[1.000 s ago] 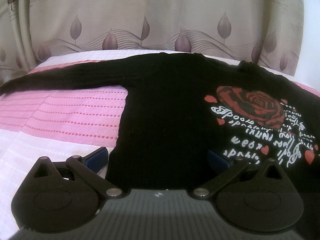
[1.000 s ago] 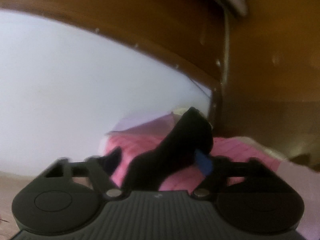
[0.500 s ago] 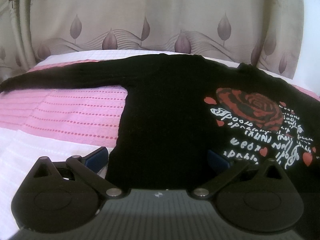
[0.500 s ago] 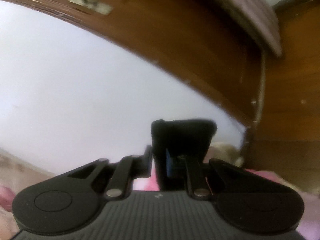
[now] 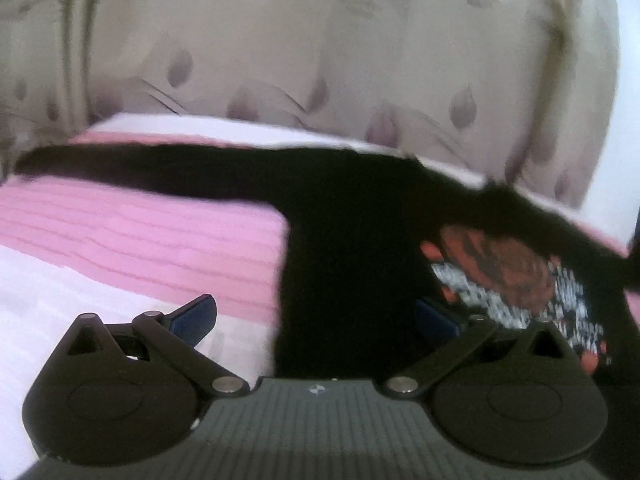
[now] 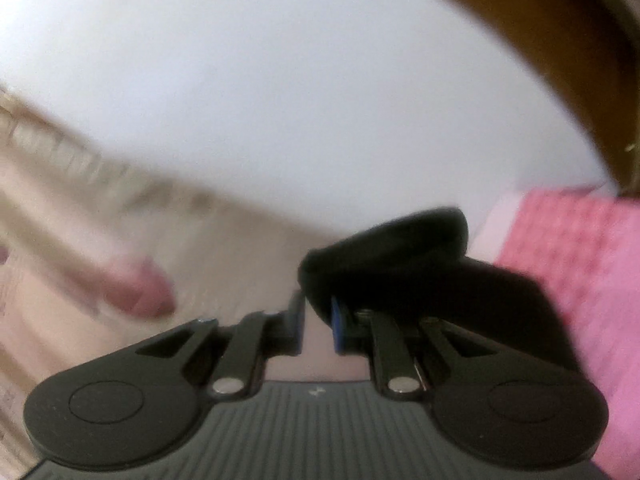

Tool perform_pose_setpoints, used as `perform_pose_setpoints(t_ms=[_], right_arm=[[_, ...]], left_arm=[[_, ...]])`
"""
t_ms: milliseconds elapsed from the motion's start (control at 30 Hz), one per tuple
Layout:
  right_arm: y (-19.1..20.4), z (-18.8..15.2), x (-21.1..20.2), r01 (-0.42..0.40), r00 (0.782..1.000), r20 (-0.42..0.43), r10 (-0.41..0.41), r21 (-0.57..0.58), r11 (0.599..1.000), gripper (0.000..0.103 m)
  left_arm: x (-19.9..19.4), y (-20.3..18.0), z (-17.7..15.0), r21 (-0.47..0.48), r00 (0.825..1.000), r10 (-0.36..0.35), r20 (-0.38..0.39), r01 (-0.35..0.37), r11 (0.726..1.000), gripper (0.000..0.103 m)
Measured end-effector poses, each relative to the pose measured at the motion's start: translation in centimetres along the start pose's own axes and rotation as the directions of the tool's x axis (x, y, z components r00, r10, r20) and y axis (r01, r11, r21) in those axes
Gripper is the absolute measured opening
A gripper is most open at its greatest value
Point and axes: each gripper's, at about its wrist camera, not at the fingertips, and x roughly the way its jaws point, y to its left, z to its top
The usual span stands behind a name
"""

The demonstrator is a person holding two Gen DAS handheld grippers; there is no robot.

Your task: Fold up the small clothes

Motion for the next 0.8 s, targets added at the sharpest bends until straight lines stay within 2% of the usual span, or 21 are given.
perform_pose_setpoints(t_ms=[133, 200, 267, 333, 433, 600, 633, 733, 767, 800], right_arm=[[4.5, -5.4, 3.9, -0.083, 0.992, -0.096, 0.084, 0.017, 0.996, 0.014], [6.8, -8.8, 5.7, -0.121, 0.980, -0.152, 0.127, 0.045, 0.992, 0.014], [8.6, -12.2, 7.5, -0.154, 0.964, -0.207, 0.166, 0.073, 0.985, 0.014], [10.2, -16.1, 9.4, -0.180, 0.946, -0.257, 0.198, 0.091, 0.979, 0.014], [11.6, -22.1, 11.9, -0.199, 0.913, -0.335, 0.232, 0.130, 0.971, 0.014], [13.0, -32.4, 15.6, -0.186, 0.848, -0.467, 0.251, 0.183, 0.965, 0.014], [13.5, -34.0, 15.7, -0.188, 0.835, -0.501, 0.228, 0.129, 0.974, 0.014], [14.2, -36.6, 14.9, -0.170, 0.813, -0.576, 0.081, -0.101, 0.980, 0.016], [14.0, -36.7, 14.3, -0.161, 0.811, -0.584, 0.012, -0.203, 0.966, 0.019], [14.0, -36.5, 13.6, -0.149, 0.825, -0.560, -0.071, -0.338, 0.929, 0.024]], left_arm=[[-0.1, 2.9, 0.6, 0.005, 0.993, 0.102, 0.064, -0.103, 0.995, 0.103], [0.5, 4.0, 0.5, 0.016, 0.986, 0.153, 0.059, -0.154, 0.988, 0.103], [1.1, 5.4, -0.1, -0.010, 0.984, 0.172, 0.048, -0.172, 0.985, 0.103], [1.7, 7.5, -0.2, -0.116, 0.990, 0.140, -0.020, -0.141, 0.983, 0.103], [1.3, 9.5, -0.4, -0.236, 0.996, 0.090, 0.029, -0.081, 0.968, 0.103], [1.2, 9.9, -0.4, -0.259, 0.997, 0.064, 0.049, -0.049, 0.965, 0.103], [1.2, 10.1, -0.5, -0.265, 0.997, 0.060, 0.052, -0.044, 0.963, 0.103], [1.2, 10.3, -0.5, -0.274, 0.997, 0.051, 0.056, -0.034, 0.961, 0.103], [1.2, 10.3, -0.5, -0.277, 0.997, 0.049, 0.057, -0.032, 0.960, 0.103], [1.2, 10.3, -0.5, -0.277, 0.997, 0.050, 0.056, -0.032, 0.960, 0.103]])
